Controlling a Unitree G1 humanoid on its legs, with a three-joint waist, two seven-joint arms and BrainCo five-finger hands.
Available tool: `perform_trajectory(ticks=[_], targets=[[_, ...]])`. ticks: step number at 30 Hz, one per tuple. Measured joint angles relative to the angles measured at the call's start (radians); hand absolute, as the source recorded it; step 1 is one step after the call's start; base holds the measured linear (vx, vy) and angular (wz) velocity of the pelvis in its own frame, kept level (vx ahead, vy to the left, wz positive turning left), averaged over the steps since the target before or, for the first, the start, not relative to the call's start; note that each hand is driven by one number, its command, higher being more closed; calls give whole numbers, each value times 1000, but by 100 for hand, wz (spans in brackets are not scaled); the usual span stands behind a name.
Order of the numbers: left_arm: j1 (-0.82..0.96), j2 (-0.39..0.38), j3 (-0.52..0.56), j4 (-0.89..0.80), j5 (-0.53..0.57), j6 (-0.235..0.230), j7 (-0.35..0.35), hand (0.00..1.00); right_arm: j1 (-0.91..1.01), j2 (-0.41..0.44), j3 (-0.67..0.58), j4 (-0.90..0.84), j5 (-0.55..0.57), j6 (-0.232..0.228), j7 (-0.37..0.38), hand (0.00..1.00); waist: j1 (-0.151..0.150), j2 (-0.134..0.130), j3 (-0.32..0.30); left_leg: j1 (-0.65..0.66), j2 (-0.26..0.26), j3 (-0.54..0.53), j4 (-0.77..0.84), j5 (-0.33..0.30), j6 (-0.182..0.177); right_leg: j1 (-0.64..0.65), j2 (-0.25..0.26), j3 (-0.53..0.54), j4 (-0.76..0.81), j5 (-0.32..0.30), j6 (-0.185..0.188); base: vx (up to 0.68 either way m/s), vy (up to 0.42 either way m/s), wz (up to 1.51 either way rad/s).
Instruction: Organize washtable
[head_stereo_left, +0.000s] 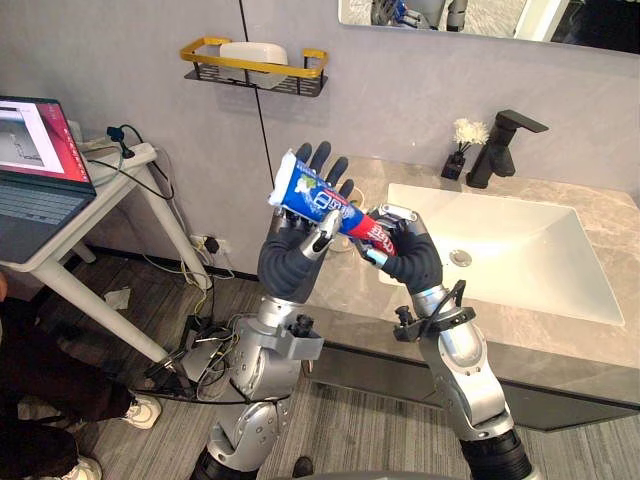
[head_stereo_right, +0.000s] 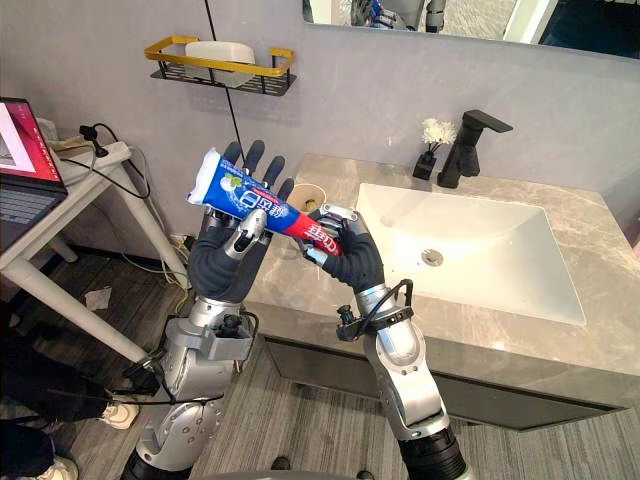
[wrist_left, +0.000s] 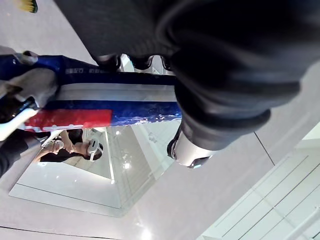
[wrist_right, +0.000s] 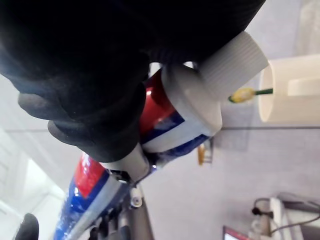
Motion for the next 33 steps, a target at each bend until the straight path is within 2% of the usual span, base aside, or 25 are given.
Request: perform_trajectory(ticks=[10,11,12,15,16,17,24,25,29,33], targets=[[-1,20,0,44,-11,-3,18,0,-12,3,19,76,2,-2,-18,100,-1,-11,-11,0,0,13,0,0,0,-1,0,9,-7,8,1,-7,0,-2],[-1,21,-1,49,-20,-8,36,0,-35,3,34,108,26,-3,-22,100,0,-14,-15,2,0,23,0,0,0,-2,0,18,-8,11,1,-83,0,-10],[-1,25,-1,61,-29,-18,38,100,-36,3,50,124,44,-3,-22,100,0,-14,-18,2,0,24,0,0,0,-3,-1,19,-8,12,2,-90,0,-9],[-1,41,-1,67,-39,-21,40,100,-37,1,57,134,46,-2,-23,100,-1,-16,-19,2,0,26,0,0,0,-4,-1,21,-8,12,2,-58,0,-14],[-1,41,3,67,-59,-48,68,100,-36,-6,123,146,129,-1,-19,100,-2,-18,-21,2,1,54,0,-1,0,-18,1,56,-18,28,2,-96,10,-39],[-1,41,5,67,-59,-50,75,100,-35,-10,134,146,132,-1,-19,100,-4,-18,-21,1,0,57,0,-1,0,-17,1,59,-25,33,2,-121,14,-41],[-1,40,26,68,-55,-39,81,100,-32,-5,141,169,141,0,4,100,0,-20,-22,16,2,82,-1,-1,0,-17,2,77,-25,34,2,-49,4,-8],[-1,39,29,68,-53,-39,83,100,-30,-4,143,171,141,0,6,0,-3,-20,-22,16,2,82,-1,-1,1,-17,2,77,-25,34,2,-31,1,-2],[-1,36,46,68,-6,-28,84,100,-21,1,148,193,143,8,37,0,-22,-26,-27,17,2,84,-1,-1,0,-17,2,77,-25,34,2,-8,0,0],[-75,16,112,62,65,-21,79,100,63,4,148,266,168,61,91,0,-22,-29,-38,18,2,84,-1,-1,0,-16,2,77,-26,35,1,0,0,0]])
